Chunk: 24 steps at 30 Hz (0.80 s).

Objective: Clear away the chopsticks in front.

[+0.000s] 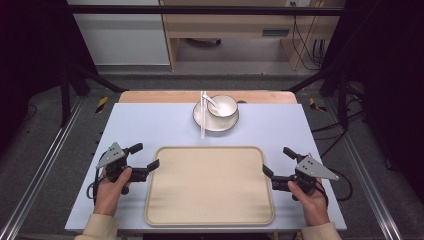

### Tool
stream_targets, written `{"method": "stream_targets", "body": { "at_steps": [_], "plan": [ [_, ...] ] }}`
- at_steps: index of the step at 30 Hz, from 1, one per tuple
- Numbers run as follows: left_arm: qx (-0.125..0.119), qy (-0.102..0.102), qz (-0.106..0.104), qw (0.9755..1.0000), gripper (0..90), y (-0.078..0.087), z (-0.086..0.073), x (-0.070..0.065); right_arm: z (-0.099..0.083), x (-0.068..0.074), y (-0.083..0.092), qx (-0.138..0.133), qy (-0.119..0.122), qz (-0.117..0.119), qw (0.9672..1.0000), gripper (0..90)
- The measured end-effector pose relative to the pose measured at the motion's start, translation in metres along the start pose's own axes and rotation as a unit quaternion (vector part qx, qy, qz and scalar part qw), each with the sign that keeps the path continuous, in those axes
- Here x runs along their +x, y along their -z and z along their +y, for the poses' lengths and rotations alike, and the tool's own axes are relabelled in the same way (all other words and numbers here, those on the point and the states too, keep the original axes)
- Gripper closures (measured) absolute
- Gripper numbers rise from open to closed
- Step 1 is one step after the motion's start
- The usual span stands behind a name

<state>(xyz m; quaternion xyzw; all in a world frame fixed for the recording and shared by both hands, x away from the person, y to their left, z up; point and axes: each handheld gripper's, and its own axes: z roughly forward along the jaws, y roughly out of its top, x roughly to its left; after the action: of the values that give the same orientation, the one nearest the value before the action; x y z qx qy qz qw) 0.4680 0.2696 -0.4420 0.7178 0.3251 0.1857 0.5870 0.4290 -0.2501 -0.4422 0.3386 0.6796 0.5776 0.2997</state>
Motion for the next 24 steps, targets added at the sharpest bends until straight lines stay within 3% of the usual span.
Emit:
{"method": "stream_targets", "body": {
  "at_steps": [3, 6, 8, 9, 12, 15, 16, 18, 21, 24],
  "plan": [
    [0.006, -0.002, -0.006, 1.0000, 3.0, -0.004, 0.002, -0.004, 0.000, 0.000, 0.000, 0.003, 0.000, -0.002, 1.0000, 4.5],
    [0.028, -0.026, -0.014, 0.9992, 3.0, -0.016, 0.010, -0.014, -0.002, 0.001, 0.000, 0.009, -0.001, -0.004, 1.0000, 4.0],
    [0.032, -0.028, -0.012, 0.9990, 3.0, -0.020, 0.012, -0.016, -0.002, 0.002, 0.000, 0.007, -0.003, -0.004, 1.0000, 4.0],
    [0.031, -0.018, -0.018, 0.9992, 3.2, -0.029, 0.018, -0.019, -0.003, 0.003, 0.000, 0.007, -0.004, -0.007, 0.9999, 3.9],
    [0.049, -0.014, -0.007, 0.9987, 4.2, -0.047, 0.028, -0.020, -0.003, 0.004, 0.000, 0.011, -0.010, -0.007, 0.9999, 3.9],
    [0.072, -0.031, 0.002, 0.9969, 5.6, -0.068, 0.043, -0.022, -0.004, 0.006, -0.001, 0.019, -0.005, -0.003, 0.9998, 3.9],
    [0.072, -0.031, 0.002, 0.9969, 5.8, -0.068, 0.043, -0.022, -0.004, 0.007, -0.002, 0.021, -0.003, -0.002, 0.9998, 3.9],
    [0.096, -0.045, 0.012, 0.9943, 7.6, -0.089, 0.058, -0.024, -0.003, 0.008, -0.002, 0.022, -0.003, 0.001, 0.9997, 3.9],
    [0.106, -0.048, 0.022, 0.9930, 12.3, -0.102, 0.068, -0.023, -0.003, 0.008, -0.002, 0.018, -0.004, 0.002, 0.9998, 3.9],
    [0.129, -0.054, 0.038, 0.9895, 16.2, -0.126, 0.083, -0.020, -0.002, 0.007, 0.000, 0.017, -0.009, 0.001, 0.9998, 4.1]
  ]
}}
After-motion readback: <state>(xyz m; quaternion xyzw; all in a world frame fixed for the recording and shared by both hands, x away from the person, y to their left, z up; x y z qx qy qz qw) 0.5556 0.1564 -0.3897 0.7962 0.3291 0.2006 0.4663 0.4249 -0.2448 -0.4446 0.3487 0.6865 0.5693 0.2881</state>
